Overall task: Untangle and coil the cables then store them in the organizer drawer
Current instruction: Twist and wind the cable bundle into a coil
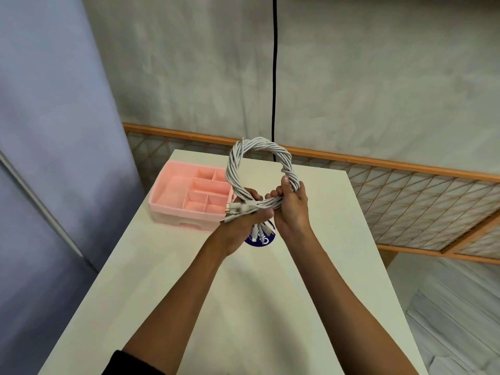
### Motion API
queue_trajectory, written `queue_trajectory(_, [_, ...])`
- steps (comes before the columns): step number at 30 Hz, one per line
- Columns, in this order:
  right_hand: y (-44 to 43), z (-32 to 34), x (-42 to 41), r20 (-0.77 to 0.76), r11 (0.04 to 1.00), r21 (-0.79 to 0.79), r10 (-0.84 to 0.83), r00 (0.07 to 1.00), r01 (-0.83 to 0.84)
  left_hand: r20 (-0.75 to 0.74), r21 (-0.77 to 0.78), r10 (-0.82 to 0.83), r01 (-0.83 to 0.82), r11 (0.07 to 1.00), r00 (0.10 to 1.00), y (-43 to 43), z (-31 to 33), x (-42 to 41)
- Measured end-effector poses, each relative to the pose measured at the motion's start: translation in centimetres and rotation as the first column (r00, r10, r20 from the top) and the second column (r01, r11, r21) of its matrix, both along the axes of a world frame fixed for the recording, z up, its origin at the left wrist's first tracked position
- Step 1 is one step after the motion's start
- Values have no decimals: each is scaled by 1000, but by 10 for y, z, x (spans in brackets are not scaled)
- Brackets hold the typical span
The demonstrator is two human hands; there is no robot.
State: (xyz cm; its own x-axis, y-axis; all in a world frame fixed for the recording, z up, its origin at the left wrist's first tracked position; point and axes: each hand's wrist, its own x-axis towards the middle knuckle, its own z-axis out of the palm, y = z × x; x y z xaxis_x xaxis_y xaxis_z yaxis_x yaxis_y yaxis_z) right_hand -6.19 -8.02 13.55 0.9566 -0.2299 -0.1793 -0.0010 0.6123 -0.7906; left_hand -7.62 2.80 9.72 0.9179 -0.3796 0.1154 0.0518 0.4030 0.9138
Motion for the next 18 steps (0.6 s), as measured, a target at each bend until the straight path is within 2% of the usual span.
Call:
queue_trajectory(5, [-2, 1, 2, 22, 1000, 18, -24, 999, 23, -66, -289, -240, 212, 934, 968, 12, -2, -4])
queue_trajectory(9, [-1, 4, 0, 53, 999, -24, -24, 998, 25, -57, -388, -328, 282, 878, 943, 22, 3, -9])
queue_trajectory(11, [-1, 5, -1, 86, 997, -71, -21, 996, 27, -67, -366, -299, 255, 895, 952, 23, 4, -10])
queue_trajectory(15, [0, 11, -2, 153, 980, -199, 10, 988, 21, -151, -228, -62, 27, 973, 987, 11, 11, -6])
queue_trajectory(18, [-1, 17, -3, 198, 954, -299, 36, 980, 25, -185, -134, 52, -78, 988, 981, 2, 16, -4])
